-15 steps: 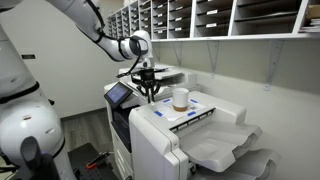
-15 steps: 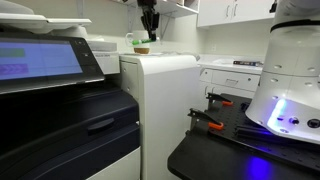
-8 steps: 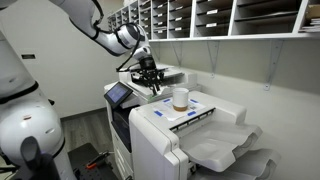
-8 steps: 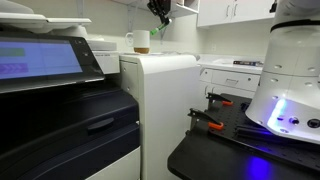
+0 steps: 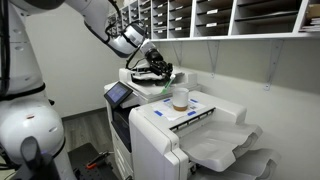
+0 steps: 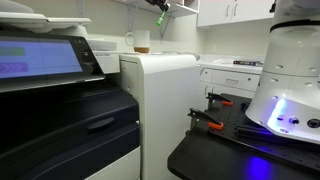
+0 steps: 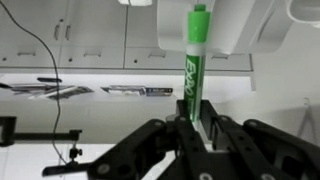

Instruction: Pick the marker and put it in the cup

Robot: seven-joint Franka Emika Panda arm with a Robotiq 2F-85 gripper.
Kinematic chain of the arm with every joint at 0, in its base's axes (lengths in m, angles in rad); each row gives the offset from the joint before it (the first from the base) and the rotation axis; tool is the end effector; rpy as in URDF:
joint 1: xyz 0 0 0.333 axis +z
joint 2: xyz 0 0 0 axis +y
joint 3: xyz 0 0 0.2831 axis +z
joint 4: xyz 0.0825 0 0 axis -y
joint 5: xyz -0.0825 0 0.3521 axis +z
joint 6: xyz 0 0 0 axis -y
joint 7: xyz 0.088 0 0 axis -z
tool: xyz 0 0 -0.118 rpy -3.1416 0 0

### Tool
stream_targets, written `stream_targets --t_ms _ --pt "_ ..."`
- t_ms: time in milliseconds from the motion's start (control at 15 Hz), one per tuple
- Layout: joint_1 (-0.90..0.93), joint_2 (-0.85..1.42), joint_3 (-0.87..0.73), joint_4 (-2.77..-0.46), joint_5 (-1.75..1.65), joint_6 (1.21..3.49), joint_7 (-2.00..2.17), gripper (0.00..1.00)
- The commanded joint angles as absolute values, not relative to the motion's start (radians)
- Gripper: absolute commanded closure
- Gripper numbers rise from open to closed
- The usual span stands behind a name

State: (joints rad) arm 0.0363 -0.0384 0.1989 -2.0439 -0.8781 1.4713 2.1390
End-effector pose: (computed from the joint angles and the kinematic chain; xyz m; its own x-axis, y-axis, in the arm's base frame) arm 0.4704 0.0137 0.4410 -0.0778 -0.5232 0.8486 -0.9825 0.1845 0.0237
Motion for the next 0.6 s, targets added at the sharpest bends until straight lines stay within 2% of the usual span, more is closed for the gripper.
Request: stream_targets --t_ms 0,533 --pt "0.081 0.059 0.181 -1.931 -0.985 1.376 2.070 0.95" --pt "0.141 0.227 0.162 -1.765 -1.226 1.377 2.060 0.95"
